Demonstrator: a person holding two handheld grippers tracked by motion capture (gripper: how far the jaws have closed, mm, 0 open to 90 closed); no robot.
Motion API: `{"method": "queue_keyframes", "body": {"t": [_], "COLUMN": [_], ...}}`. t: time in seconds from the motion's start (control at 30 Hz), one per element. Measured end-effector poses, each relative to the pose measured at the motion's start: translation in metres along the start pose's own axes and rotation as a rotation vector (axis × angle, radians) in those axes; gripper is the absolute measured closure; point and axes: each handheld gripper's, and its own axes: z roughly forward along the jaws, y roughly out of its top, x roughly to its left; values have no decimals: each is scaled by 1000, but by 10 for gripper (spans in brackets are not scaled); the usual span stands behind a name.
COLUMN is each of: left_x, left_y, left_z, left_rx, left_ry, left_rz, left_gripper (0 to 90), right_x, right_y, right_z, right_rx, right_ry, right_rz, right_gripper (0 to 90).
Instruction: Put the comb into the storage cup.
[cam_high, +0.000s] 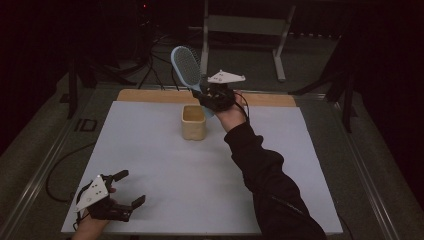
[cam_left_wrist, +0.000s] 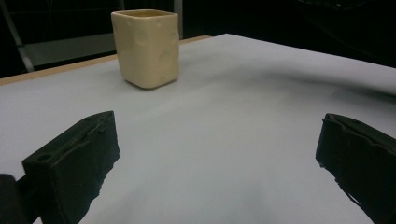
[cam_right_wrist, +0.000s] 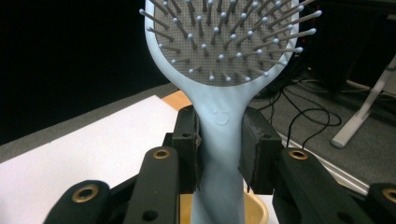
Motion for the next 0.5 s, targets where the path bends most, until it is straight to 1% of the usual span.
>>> {"method": "queue_keyframes", "body": {"t": [0.07,0.1,0.17,0.2,0.37,0.43,0.5], "left_x": [0,0,0,0,1,1,1], "left_y": [0,0,0,0,0,0,-1], "left_z": [0,0,0,-1,-1,-1,-2], "left_rx": [0,-1,-2,-1,-5,-5,-7], "left_ry": [0,1,0,0,1,0,0], "left_rz": [-1,-1,-3,-2,-6,-5,-8], "left_gripper": [0,0,0,0,0,0,0], "right_x": [0,0,0,-1,-3,-4,-5], "right_y": [1,1,1,1,1,1,0], "right_z": [2,5,8,10,20,24,27], "right_rx": [-5,-24,-45,-53,-69,-75,-86], "right_ry": [0,1,-14,-11,-19,-13,-10], "right_rz": [1,10,15,25,40,54,57], "right_gripper": [704,704,704,704,704,704,704]}}
